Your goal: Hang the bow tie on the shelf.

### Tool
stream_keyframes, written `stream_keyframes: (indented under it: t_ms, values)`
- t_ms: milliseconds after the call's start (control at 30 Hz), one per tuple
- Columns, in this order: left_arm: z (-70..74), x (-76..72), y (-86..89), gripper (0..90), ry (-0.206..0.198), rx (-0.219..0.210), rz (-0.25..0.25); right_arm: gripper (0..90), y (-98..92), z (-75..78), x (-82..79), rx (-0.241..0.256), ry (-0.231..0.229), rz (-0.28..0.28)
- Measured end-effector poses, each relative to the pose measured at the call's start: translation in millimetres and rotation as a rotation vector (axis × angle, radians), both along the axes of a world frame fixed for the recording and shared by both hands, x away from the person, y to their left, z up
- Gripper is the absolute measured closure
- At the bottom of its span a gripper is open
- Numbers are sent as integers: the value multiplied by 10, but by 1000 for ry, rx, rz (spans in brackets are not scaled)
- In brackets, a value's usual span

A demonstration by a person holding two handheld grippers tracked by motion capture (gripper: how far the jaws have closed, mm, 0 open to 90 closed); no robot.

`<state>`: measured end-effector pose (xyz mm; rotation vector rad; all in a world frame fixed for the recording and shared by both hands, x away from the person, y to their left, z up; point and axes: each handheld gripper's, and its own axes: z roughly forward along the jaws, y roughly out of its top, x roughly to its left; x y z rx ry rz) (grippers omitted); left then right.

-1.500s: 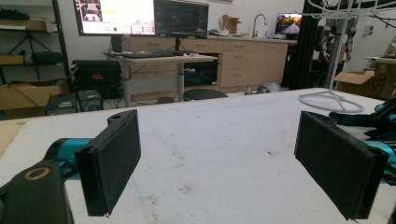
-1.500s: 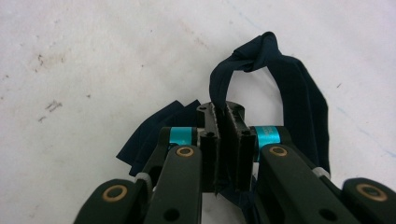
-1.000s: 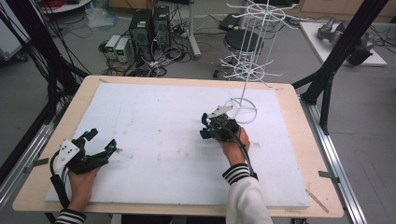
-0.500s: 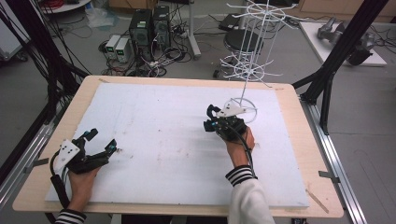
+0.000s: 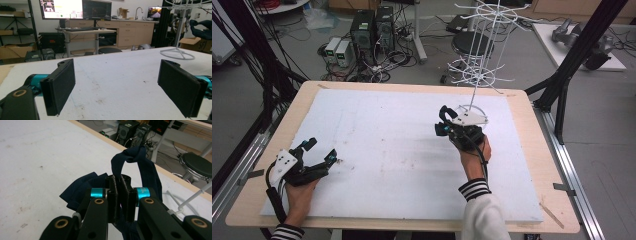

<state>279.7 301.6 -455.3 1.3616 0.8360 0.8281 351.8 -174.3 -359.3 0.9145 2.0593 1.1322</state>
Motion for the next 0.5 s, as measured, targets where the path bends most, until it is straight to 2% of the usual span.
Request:
stream_keyframes:
  t_ms: [67,200,433,500]
  values:
    - [-1,0,-3,149,-1,0,0,849,-28,22,-17,26,-8,4]
    - [0,-1,-5,149,0,1,1,848,-88,76,-66,43,-31,-5]
    - [-1,-2,-6,149,-2,6,2,848,-175,171,-149,139,-88,13]
    - [0,-1,-7,149,-1,3,2,848,-185,190,-166,143,-100,15]
